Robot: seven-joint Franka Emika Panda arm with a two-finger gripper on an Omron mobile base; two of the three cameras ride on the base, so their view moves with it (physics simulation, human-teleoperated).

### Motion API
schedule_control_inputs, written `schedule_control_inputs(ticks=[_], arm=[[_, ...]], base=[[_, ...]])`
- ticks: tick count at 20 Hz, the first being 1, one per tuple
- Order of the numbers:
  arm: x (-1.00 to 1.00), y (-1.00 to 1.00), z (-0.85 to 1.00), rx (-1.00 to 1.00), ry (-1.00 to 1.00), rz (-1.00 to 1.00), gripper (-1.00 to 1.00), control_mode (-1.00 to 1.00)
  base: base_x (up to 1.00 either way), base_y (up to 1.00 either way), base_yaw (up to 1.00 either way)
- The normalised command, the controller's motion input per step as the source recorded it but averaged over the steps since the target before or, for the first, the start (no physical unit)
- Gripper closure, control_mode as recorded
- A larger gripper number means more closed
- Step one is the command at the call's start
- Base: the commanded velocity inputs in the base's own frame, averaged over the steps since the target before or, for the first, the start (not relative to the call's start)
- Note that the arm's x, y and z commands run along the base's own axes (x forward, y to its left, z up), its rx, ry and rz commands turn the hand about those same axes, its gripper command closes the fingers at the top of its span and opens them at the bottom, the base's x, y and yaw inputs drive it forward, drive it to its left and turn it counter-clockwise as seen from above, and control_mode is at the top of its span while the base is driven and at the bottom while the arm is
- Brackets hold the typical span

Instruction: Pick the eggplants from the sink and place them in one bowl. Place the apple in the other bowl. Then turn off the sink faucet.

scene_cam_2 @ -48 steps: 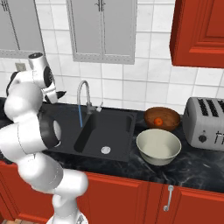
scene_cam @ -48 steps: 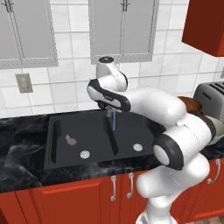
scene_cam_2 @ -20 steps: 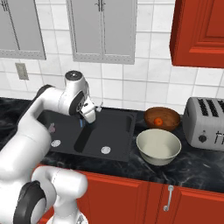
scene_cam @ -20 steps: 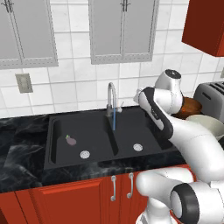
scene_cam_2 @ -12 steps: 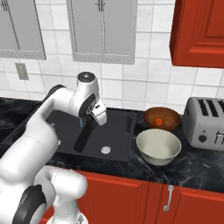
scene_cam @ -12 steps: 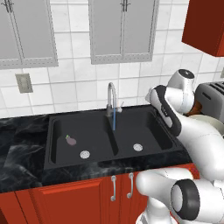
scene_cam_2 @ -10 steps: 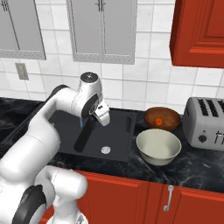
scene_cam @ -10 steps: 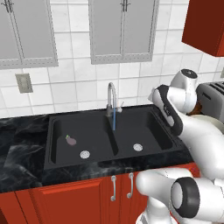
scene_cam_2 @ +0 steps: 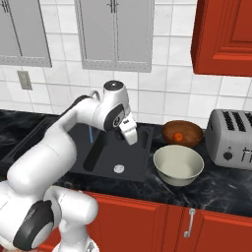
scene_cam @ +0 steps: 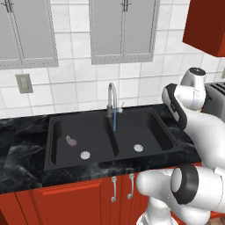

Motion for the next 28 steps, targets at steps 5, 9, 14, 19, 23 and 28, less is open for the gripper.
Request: schedule_control_inputs(ticks=[5, 9, 14, 19, 23, 28], arm=[[0.0, -0.51, 0.0, -0.02, 0.15, -0.16, 1.0, -1.0], [0.0, -0.5, 0.0, -0.04, 0.14, -0.16, 1.0, -1.0], [0.0, -0.46, 0.0, -0.02, 0.08, -0.13, 1.0, -1.0], [0.0, -0.39, 0.0, 0.0, 0.01, -0.01, 1.0, -1.0], [0.0, -0.29, -0.1, 0.0, 0.0, 0.0, 1.0, -1.0], [0.0, -0.25, -0.17, 0.0, 0.0, 0.0, 1.0, -1.0]], base=[[0.0, 0.0, 0.0], [0.0, 0.0, 0.0], [0.0, 0.0, 0.0], [0.0, 0.0, 0.0], [0.0, 0.0, 0.0], [0.0, 0.0, 0.0]])
